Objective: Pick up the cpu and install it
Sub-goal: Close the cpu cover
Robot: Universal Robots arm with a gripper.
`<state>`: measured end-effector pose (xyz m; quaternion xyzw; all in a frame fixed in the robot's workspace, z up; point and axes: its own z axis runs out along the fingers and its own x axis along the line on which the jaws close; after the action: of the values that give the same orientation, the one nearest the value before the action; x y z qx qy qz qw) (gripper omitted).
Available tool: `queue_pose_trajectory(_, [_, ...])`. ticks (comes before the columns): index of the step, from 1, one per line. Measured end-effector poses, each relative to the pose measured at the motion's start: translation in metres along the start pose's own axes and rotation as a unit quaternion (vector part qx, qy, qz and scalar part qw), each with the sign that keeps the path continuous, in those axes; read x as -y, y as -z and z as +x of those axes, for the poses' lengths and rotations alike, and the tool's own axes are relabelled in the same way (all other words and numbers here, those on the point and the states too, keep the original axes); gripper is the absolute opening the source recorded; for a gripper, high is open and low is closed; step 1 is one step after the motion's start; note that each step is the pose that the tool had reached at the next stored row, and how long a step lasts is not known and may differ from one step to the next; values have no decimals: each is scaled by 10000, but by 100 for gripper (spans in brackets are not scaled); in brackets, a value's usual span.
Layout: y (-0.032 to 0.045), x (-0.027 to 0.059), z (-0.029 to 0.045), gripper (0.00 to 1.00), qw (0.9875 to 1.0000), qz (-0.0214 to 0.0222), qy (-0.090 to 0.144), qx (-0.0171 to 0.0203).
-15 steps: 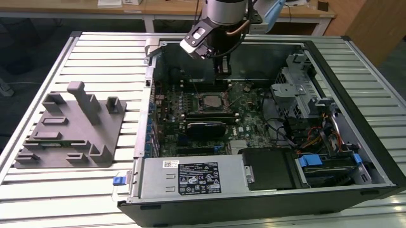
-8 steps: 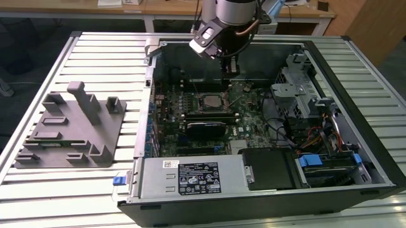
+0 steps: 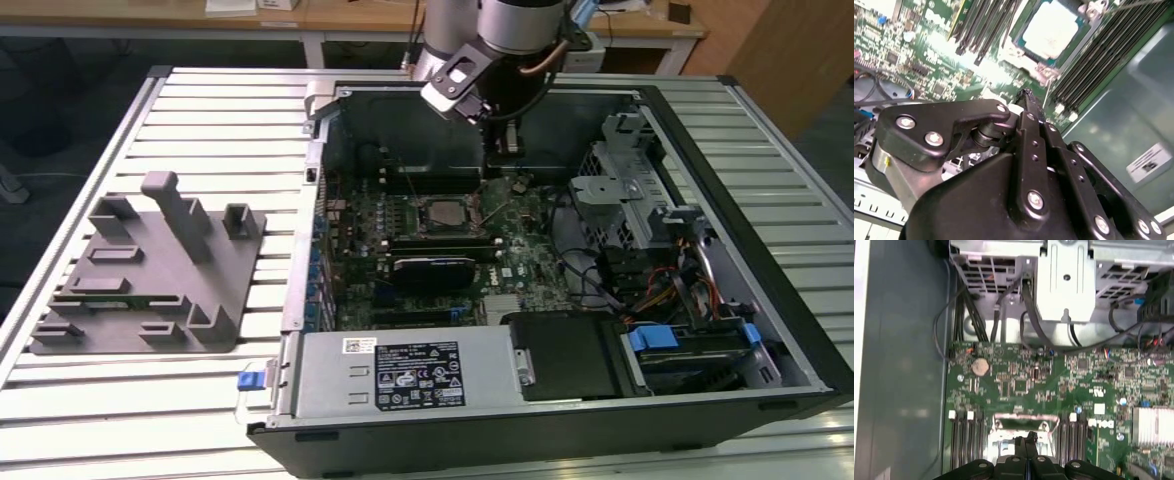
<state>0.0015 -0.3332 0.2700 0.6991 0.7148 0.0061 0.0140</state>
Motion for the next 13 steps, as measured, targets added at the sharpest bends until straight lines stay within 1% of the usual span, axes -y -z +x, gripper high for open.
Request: queue_pose_trajectory(13, [-11,-291,-3,11,10000,9,0,0])
